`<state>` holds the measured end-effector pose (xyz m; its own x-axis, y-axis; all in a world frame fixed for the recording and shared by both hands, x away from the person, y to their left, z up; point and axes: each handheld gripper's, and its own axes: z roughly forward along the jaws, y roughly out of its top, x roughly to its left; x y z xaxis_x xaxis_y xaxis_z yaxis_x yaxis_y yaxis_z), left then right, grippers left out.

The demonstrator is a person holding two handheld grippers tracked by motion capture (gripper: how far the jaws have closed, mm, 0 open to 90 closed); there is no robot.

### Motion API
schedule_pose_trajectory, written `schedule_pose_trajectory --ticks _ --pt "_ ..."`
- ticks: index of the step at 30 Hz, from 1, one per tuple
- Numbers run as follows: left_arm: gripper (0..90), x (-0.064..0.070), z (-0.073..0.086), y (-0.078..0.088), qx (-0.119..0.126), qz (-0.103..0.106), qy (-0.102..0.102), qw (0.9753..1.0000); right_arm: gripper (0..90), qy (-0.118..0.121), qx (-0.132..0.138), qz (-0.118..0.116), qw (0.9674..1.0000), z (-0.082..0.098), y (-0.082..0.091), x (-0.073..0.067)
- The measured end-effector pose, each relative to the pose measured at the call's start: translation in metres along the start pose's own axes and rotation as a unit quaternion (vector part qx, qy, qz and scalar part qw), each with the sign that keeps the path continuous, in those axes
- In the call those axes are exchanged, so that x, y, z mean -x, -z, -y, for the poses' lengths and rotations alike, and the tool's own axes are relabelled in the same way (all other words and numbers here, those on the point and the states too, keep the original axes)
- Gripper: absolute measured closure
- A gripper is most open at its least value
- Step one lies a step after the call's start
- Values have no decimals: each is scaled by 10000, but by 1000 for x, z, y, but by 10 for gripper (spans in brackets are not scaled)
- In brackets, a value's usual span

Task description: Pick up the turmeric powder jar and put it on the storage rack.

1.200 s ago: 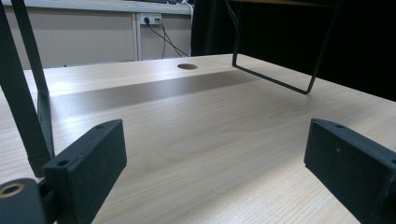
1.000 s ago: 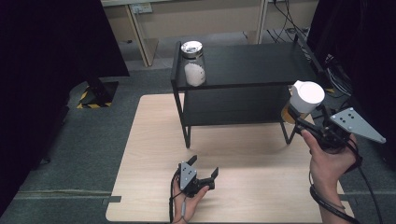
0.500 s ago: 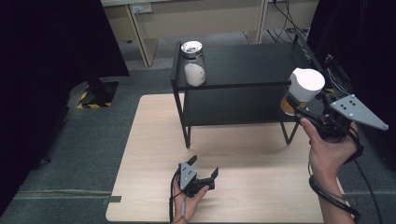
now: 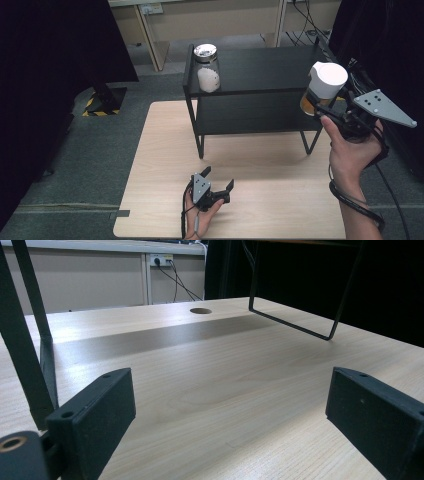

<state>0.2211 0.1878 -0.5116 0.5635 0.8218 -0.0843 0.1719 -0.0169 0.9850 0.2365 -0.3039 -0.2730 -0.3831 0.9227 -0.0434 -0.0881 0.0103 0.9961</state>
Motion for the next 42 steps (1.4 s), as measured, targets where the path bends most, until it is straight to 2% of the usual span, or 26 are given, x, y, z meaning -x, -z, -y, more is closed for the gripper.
schedule_pose_trajectory --ticks 17,42 --pt "52 0 0 0 10 4 8 10000 306 39 -81 9 10000 -29 -18 -3" --pt "51 -1 0 0 1 15 26 10000 305 -22 -308 263 9992 -55 -55 -1"
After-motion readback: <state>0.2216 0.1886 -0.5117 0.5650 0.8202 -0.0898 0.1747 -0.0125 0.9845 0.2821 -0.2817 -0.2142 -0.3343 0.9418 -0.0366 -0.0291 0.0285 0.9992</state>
